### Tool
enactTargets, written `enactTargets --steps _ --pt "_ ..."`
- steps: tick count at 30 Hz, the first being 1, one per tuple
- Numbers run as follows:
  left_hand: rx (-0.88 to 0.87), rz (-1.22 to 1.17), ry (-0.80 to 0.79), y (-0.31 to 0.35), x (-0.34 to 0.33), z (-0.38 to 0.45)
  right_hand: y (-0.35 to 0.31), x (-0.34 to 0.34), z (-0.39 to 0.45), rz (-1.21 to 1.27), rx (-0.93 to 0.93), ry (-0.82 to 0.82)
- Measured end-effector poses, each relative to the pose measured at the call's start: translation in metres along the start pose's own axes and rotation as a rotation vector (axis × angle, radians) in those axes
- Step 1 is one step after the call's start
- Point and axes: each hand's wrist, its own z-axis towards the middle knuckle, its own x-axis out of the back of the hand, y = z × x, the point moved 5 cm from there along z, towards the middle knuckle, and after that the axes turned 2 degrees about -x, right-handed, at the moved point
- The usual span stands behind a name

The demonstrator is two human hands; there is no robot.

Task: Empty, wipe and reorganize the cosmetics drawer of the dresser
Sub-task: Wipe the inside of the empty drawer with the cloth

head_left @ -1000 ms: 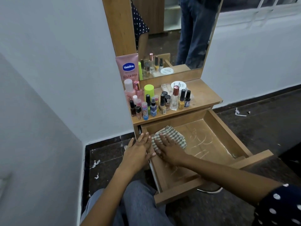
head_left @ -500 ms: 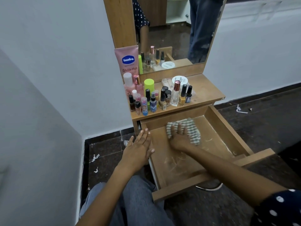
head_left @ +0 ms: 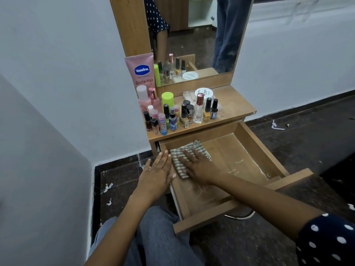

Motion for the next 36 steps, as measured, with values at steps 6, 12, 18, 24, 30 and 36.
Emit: enactTargets --steps 6,12,18,24,30,36 --pt "0.014 0.011 -0.007 0.001 0.002 -0.001 0.088 0.004 -0.021 0.091 -0.262 -0.025" --pt "0.012 0.018 -0.01 0.002 0.002 -0.001 0.123 -0.002 -0.016 0.135 -0.417 -0.037" --pt "0.01 0.022 -0.012 0.003 0.002 -0.001 0.041 -0.005 -0.002 0.128 -0.24 -0.088" --pt "0.018 0.058 -0.05 0.006 0.009 -0.002 -0.022 -0.005 0.005 0.04 0.021 -0.076" --pt "0.056 0.079 -0.085 0.011 0.012 0.001 0.029 0.003 0.003 0.007 0.0 -0.043" --pt "-0.02 -0.027 -0.09 0.013 0.009 0.005 0.116 0.008 -0.031 0.136 -0.335 -0.026"
